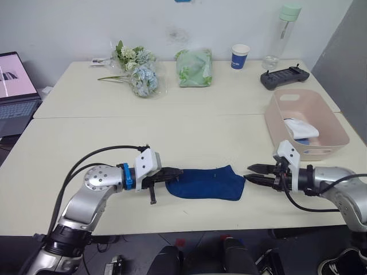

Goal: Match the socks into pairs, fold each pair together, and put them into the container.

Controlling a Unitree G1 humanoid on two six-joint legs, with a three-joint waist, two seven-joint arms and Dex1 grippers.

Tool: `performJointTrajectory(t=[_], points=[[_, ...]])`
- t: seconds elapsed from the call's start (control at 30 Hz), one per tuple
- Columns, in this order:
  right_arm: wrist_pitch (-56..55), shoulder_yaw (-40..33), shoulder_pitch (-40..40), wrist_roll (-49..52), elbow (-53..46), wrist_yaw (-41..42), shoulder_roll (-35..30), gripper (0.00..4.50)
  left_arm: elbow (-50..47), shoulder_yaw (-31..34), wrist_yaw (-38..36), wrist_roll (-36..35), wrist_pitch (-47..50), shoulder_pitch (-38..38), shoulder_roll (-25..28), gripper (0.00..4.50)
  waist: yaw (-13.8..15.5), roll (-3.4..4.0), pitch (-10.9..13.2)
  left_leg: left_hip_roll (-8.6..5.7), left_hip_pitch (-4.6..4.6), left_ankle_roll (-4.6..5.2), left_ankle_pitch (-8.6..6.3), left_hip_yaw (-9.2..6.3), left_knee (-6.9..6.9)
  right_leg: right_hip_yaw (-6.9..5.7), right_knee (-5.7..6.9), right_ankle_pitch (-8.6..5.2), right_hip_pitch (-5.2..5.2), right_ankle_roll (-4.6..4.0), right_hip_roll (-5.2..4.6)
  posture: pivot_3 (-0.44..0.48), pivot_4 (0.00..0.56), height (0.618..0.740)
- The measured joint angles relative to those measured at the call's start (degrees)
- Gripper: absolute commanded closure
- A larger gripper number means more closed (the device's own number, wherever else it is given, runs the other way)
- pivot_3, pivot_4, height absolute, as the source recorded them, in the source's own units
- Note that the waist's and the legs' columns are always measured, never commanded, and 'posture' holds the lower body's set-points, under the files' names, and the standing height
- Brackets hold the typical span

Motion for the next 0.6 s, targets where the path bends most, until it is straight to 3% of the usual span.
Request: performJointTrajectory(t=[0.13, 0.27, 0.37, 0.6], points=[[2.9, 1.1, 1.4, -0.4, -1.5, -5.4, 1.9, 0.15, -2.3, 0.2, 0.4, -0.6, 0.9, 2.7, 0.0, 4.50, 0.1, 0.00, 0.0, -0.03, 0.00, 0.00, 0.00, 0.00, 0.03, 0.00, 0.01, 0.00, 0.01, 0.00, -0.01, 0.000, 0.150, 0.740], [6.1, 2.1, 0.4, 0.0, -2.4, -8.5, 3.1, 0.03, -2.8, 0.2, 1.3, -0.6, 1.0, 3.2, 0.0, 4.50, 0.2, 0.00, 0.0, -0.05, 0.01, 0.00, 0.00, 0.00, 0.02, -0.02, 0.00, 0.00, 0.02, 0.00, 0.01, 0.000, 0.150, 0.740], [7.8, 4.3, -0.5, 0.5, -4.0, -8.8, 3.2, 0.65, -2.9, 0.2, 1.7, -0.6, 1.1, 3.1, -0.1, 4.50, 0.2, 0.00, 0.0, -0.05, 0.01, 0.00, 0.00, -0.02, 0.02, -0.04, 0.00, 0.00, 0.02, 0.00, 0.03, 0.000, 0.150, 0.740], [13.0, 4.5, -2.5, 3.3, -3.1, -10.8, 6.1, 3.21, -3.8, -0.2, 2.6, -0.5, 1.2, 3.1, -0.2, 4.50, 0.4, 0.00, 0.0, -0.06, 0.01, 0.00, 0.00, -0.01, 0.03, -0.03, -0.01, 0.00, 0.02, 0.00, 0.02, 0.000, 0.150, 0.740]])
